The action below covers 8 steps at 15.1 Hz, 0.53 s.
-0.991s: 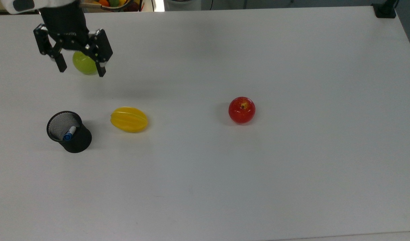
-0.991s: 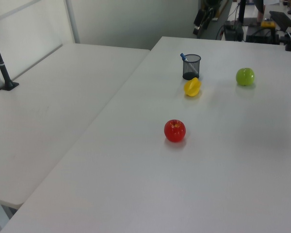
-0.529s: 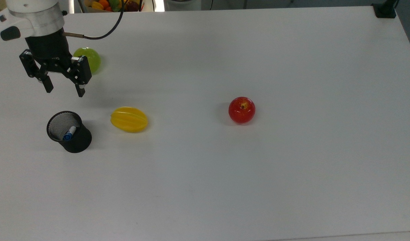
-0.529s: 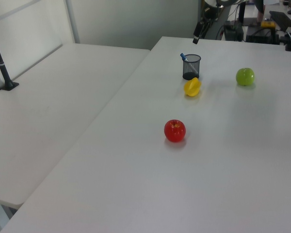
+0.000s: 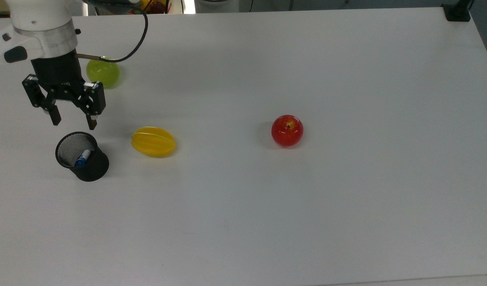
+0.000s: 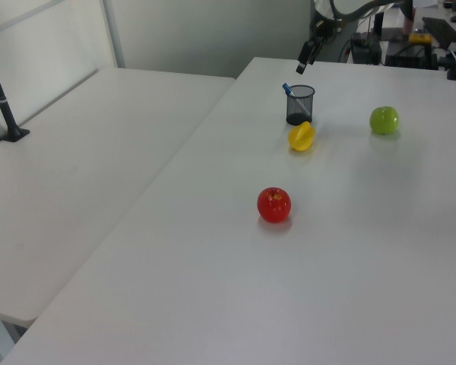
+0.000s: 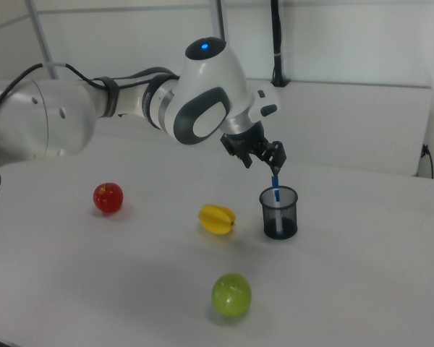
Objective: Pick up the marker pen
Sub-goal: 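Move the open gripper over the black mesh pen cup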
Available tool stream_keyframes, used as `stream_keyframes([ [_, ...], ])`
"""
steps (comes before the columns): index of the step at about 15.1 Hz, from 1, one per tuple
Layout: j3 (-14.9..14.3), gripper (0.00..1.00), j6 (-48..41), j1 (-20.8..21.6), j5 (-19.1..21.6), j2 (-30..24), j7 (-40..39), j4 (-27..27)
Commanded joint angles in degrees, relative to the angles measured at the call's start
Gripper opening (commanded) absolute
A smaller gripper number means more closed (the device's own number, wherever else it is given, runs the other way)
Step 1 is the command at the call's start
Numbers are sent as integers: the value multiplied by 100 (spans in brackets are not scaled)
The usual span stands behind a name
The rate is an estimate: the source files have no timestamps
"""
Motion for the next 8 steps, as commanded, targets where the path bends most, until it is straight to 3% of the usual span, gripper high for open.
stream_keyframes([
  [1, -35, 75, 698, 72, -30, 357, -113, 117],
  [5, -44, 73, 1208, 107, -39, 621, -104, 126],
  [8, -44, 65, 1455, 107, -109, 753, -104, 135],
])
